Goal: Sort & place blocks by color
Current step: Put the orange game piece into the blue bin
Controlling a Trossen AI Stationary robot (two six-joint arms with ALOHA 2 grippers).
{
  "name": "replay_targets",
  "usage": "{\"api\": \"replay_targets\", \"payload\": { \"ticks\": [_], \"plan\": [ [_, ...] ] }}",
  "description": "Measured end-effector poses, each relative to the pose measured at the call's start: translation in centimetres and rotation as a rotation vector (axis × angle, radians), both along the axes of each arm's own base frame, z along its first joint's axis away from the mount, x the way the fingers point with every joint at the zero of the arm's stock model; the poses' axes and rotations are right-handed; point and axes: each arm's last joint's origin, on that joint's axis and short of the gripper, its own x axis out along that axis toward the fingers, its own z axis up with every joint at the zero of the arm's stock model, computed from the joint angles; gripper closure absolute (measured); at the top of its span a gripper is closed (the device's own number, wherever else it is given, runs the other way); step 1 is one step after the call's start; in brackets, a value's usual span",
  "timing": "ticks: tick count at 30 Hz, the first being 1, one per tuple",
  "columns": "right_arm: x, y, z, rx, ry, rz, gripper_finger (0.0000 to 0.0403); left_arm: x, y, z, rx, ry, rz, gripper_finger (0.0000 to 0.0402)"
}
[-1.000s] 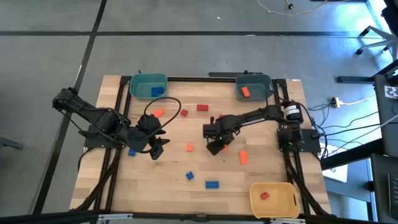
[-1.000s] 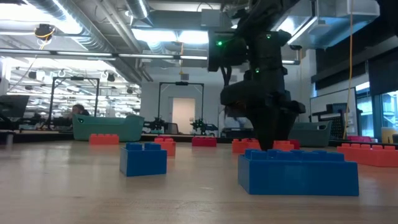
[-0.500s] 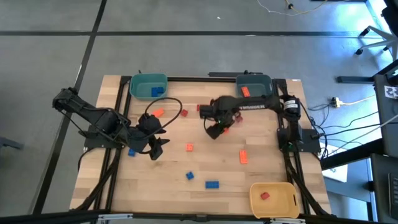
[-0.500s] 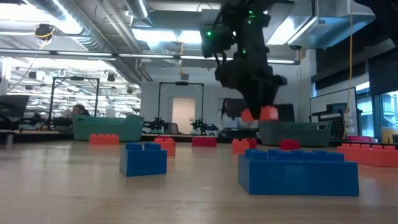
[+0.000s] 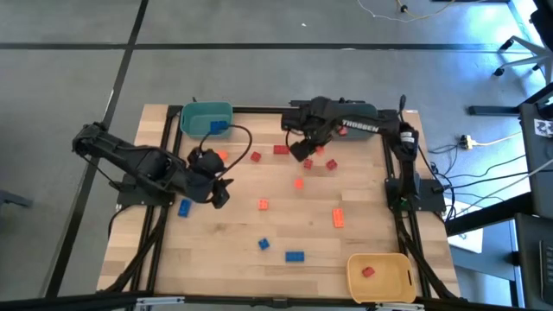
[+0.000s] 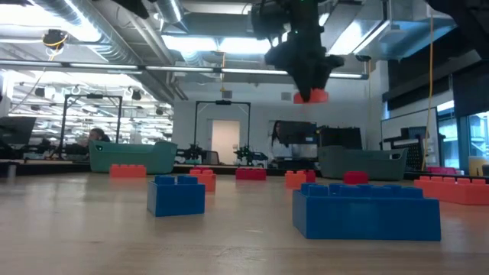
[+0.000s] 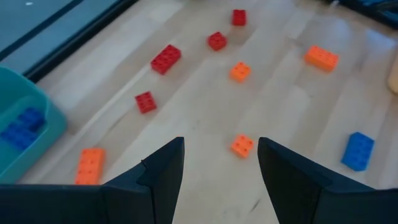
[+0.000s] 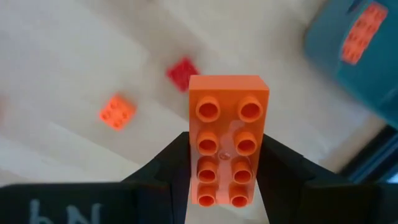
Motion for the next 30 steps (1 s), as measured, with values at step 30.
{"api": "replay_targets", "payload": {
  "ticks": [30],
  "plan": [
    [-12.2, -17.9, 2.7, -0.036, -0.051, -0.308, 0.0261, 1.0, 4.8, 0.0, 0.036, 0.029, 0.188, 0.0203]
  ]
}}
